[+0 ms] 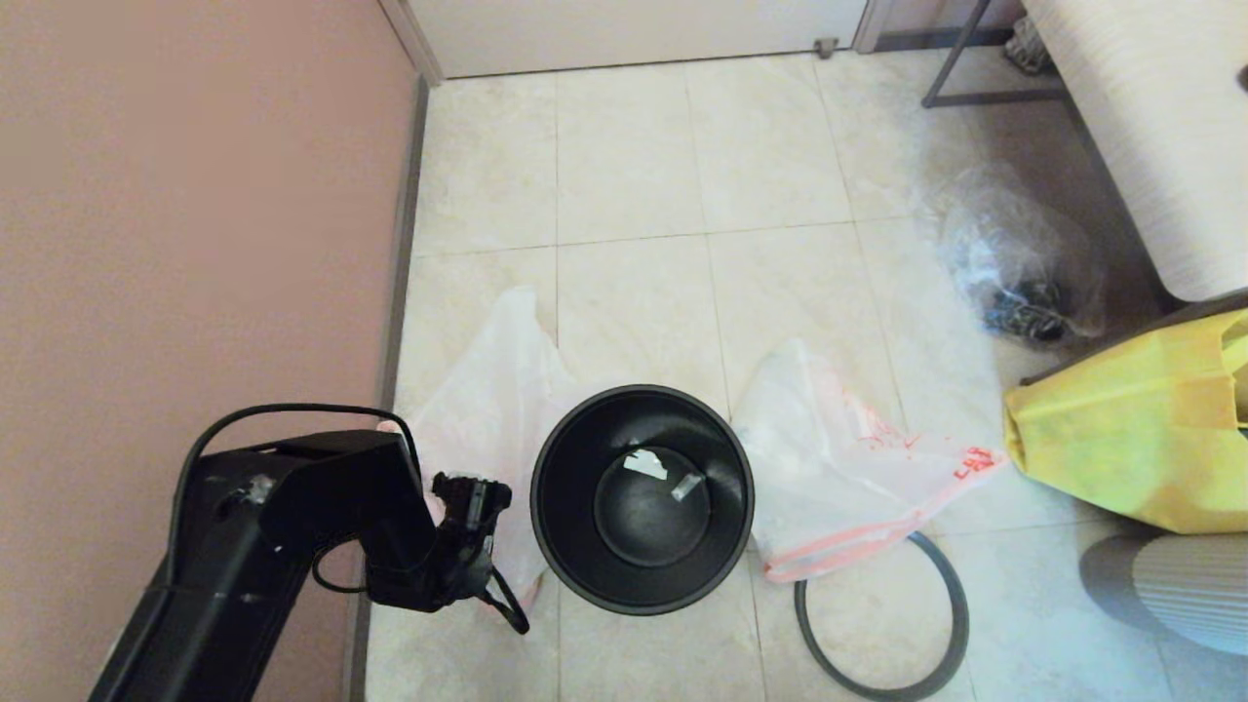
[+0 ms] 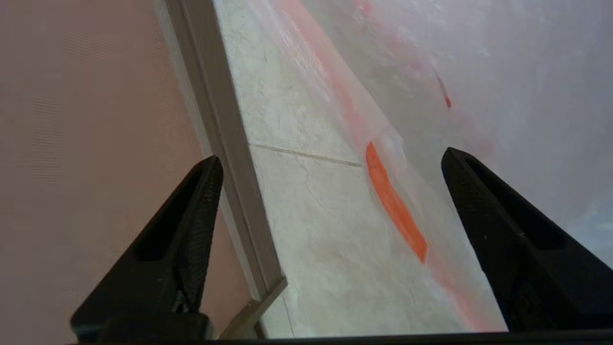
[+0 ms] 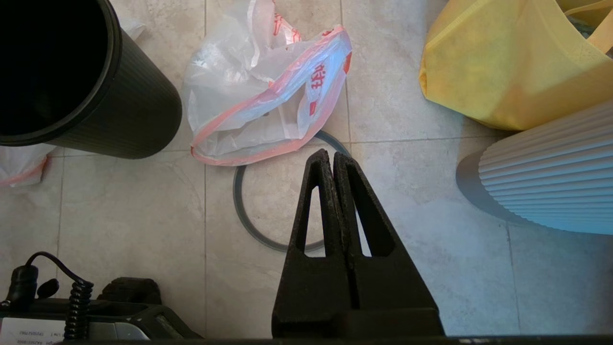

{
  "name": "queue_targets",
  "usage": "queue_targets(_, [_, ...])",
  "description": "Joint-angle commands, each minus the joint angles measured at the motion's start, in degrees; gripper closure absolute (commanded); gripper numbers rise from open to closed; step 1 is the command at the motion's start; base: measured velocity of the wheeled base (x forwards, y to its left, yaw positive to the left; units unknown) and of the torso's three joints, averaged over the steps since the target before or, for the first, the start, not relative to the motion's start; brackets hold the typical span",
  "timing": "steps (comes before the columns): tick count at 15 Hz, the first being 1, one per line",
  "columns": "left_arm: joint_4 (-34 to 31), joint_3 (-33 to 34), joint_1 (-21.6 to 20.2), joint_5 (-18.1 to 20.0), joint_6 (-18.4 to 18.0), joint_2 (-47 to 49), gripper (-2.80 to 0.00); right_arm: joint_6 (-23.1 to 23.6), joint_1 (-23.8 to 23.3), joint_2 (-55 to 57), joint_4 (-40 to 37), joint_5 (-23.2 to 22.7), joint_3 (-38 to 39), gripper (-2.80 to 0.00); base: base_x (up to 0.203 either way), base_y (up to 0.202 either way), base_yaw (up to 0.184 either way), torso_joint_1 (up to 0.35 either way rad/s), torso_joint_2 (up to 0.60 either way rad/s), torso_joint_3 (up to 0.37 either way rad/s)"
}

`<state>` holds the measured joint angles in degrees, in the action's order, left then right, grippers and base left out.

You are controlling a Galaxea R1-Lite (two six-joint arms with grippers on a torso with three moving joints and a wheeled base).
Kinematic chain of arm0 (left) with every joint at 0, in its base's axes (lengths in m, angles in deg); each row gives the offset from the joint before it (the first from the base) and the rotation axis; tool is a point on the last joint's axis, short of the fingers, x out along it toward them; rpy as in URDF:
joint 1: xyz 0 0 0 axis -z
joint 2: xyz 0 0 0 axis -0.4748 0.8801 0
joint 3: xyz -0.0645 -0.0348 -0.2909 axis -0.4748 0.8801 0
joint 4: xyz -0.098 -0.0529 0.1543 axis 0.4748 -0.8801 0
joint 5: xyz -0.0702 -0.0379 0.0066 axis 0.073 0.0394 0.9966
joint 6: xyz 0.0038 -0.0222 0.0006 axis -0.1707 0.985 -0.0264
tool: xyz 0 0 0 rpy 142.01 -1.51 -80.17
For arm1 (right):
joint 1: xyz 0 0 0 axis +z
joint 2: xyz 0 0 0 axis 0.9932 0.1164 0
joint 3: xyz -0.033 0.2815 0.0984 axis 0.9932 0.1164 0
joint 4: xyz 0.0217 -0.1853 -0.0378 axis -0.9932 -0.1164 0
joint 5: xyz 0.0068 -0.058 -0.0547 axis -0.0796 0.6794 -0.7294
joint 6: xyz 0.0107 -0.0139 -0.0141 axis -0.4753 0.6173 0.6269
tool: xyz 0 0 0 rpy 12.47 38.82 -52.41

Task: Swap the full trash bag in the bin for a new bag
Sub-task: Pick up a new trash bag

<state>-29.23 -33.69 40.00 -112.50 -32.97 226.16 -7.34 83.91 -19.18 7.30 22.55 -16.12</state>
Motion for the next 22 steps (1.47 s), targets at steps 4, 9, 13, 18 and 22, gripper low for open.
queue_targets(4, [-0.4, -7.3, -0.5, -1.1, -0.2, 6.9, -2.80, 0.0, 0.0, 0.1, 0.0, 0.0, 0.0, 0.00, 0.000, 0.000, 0.000, 0.000, 0.00, 0.000])
queue_targets(9, [-4.8, -8.8, -0.6, -0.9, 0.5, 7.2, 0.00, 0.0, 0.0, 0.1, 0.0, 0.0, 0.0, 0.00, 0.000, 0.000, 0.000, 0.000, 0.00, 0.000])
queue_targets(13, [-4.8, -8.8, -0.6, -0.9, 0.5, 7.2, 0.00, 0.0, 0.0, 0.1, 0.0, 0.0, 0.0, 0.00, 0.000, 0.000, 0.000, 0.000, 0.00, 0.000])
queue_targets(18, [-4.2, -6.2, -0.2, -1.1, 1.5, 5.5, 0.00, 0.0, 0.0, 0.1, 0.0, 0.0, 0.0, 0.00, 0.000, 0.000, 0.000, 0.000, 0.00, 0.000])
queue_targets(22, [-4.0, 2.2, 0.9, -1.1, 5.7, -6.2, 0.00, 0.0, 0.0, 0.1, 0.0, 0.0, -0.1, 0.00, 0.000, 0.000, 0.000, 0.000, 0.00, 0.000])
